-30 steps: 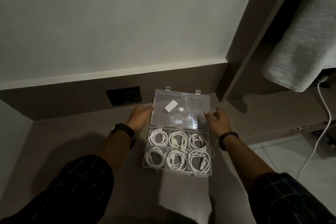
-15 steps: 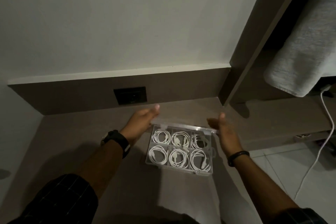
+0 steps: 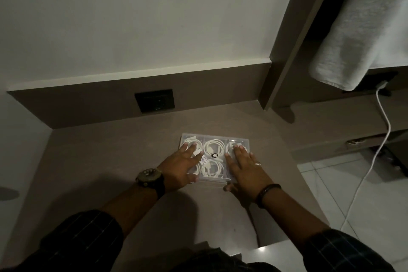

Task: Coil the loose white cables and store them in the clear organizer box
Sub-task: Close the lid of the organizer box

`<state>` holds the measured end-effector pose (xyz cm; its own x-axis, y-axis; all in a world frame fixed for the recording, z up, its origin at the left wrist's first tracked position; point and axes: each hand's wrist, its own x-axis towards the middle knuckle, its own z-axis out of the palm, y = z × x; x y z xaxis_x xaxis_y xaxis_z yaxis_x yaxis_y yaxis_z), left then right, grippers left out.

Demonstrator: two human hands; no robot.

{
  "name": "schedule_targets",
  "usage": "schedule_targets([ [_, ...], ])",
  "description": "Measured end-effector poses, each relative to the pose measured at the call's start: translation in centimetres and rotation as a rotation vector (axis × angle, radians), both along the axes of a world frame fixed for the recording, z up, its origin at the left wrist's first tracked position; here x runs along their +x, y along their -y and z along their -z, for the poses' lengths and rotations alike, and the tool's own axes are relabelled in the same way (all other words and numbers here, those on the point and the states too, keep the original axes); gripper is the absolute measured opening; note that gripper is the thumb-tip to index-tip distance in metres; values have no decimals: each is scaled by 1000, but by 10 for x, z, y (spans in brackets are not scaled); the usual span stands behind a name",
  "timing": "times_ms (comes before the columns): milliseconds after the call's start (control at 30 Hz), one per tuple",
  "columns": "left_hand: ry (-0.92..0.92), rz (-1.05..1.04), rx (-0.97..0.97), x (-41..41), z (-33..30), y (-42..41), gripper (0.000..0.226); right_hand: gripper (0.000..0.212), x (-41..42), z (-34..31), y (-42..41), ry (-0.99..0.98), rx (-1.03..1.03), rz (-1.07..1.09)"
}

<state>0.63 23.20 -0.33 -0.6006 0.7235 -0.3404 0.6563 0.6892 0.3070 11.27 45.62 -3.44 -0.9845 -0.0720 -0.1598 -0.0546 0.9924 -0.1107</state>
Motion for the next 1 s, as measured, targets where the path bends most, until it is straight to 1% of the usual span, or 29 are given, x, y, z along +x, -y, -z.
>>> schedule_targets([
  [100,-107,107,-126,-6,4,-3,96,105,-10,-2,-4,60,35,-36],
  [167,-143,141,-157,-7,12,-4,99,103,-10,-1,-6,76,54,-54],
  [267,-172,131,-183,-6,21,-3,99,99,-7,3,-6,59,66,-56],
  [333,-237,147,-115,-3,20,-3,92,98,-7,6,-5,57,71,-52],
  [400,-310,153,-89,-1,18,-1,98,98,-6,7,-3,35,86,-47],
  [433,-315,168,-94,-2,21,-3,100,97,-7,9,-3,43,98,-49],
  [500,-315,185,-105,-2,23,-6,94,95,-6,11,-1,43,113,-35],
  [567,-340,174,-72,-3,28,-9,87,91,-6,11,0,34,118,-18],
  [633,-363,138,-55,-3,28,-11,87,88,-8,10,-2,34,111,-18],
  [700,-380,123,0,1,25,-12,81,86,-8,6,-3,43,107,-14],
  [733,-386,105,11,3,21,-12,82,86,-8,4,-2,55,99,-6],
  [800,-364,43,36,7,19,-14,88,89,-14,2,0,86,38,34],
  [867,-308,-43,83,12,18,-25,84,93,-28,-1,1,112,-76,103],
  [933,-247,-142,167,9,14,-42,86,89,-49,-4,-8,139,-160,155],
  [967,-198,-220,212,3,13,-50,85,87,-60,-6,-16,140,-171,158],
  [1000,-92,-302,256,-3,11,-56,84,87,-70,-8,-25,140,-169,151],
])
